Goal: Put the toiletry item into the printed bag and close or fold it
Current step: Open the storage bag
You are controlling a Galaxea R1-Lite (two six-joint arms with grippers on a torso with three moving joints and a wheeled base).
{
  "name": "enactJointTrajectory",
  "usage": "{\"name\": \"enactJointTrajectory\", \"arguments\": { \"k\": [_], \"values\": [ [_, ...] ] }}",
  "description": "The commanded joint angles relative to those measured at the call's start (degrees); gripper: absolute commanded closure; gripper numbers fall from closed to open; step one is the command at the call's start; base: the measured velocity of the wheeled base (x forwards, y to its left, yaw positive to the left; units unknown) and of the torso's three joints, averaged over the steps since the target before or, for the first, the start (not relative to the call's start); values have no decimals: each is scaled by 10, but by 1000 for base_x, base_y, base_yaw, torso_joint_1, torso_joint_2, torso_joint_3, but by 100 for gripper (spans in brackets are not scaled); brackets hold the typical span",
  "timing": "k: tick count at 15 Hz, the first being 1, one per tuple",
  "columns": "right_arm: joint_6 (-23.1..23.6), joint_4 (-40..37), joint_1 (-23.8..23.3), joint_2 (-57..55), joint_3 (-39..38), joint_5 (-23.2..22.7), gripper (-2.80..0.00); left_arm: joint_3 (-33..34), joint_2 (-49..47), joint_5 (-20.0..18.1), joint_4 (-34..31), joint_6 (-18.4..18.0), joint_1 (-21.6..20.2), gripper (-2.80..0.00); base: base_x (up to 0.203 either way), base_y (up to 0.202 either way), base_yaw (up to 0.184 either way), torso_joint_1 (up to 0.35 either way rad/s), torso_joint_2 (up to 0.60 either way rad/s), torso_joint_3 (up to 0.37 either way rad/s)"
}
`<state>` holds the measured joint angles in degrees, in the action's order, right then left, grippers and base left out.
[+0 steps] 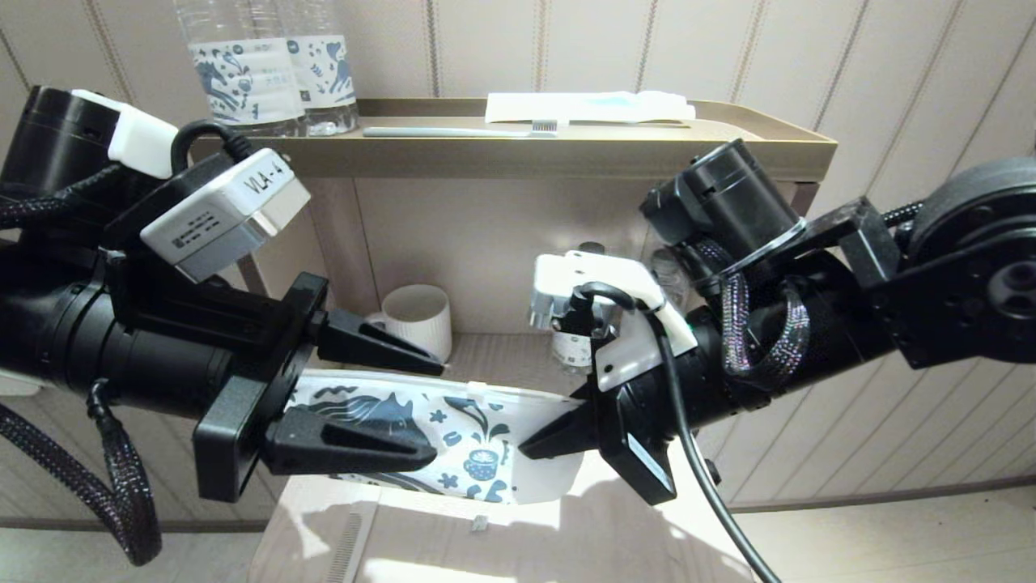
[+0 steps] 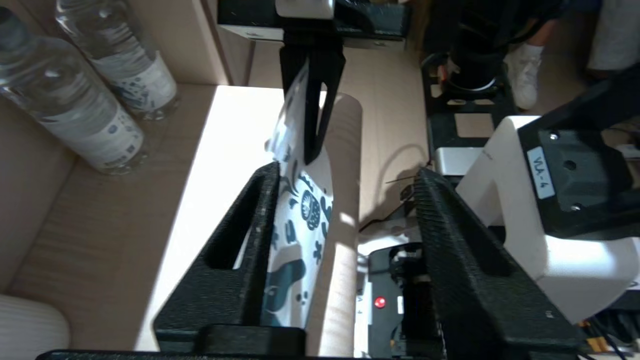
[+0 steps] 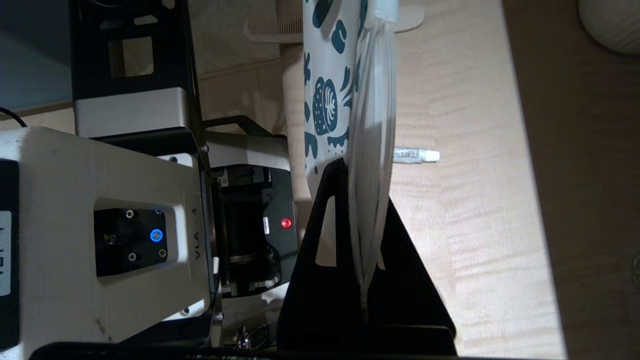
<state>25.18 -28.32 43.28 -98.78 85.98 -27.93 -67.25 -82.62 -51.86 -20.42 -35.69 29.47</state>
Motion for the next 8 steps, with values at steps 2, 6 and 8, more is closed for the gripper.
{"name": "enactJointTrajectory", "arguments": {
  "k": [2,6,8],
  "values": [
    [0,-2,6,-4,14,-5,0,18,8,-15,-1,-2,-16,-280,0,0,0,0,0,0],
    [-10,34,10,-3,-1,-6,0,-7,2,-43,-1,10,-46,-280,0,0,0,0,0,0],
    [-14,40,13,-3,-3,-13,0,-10,-11,-44,-1,14,-46,-280,0,0,0,0,0,0]
  ]
}}
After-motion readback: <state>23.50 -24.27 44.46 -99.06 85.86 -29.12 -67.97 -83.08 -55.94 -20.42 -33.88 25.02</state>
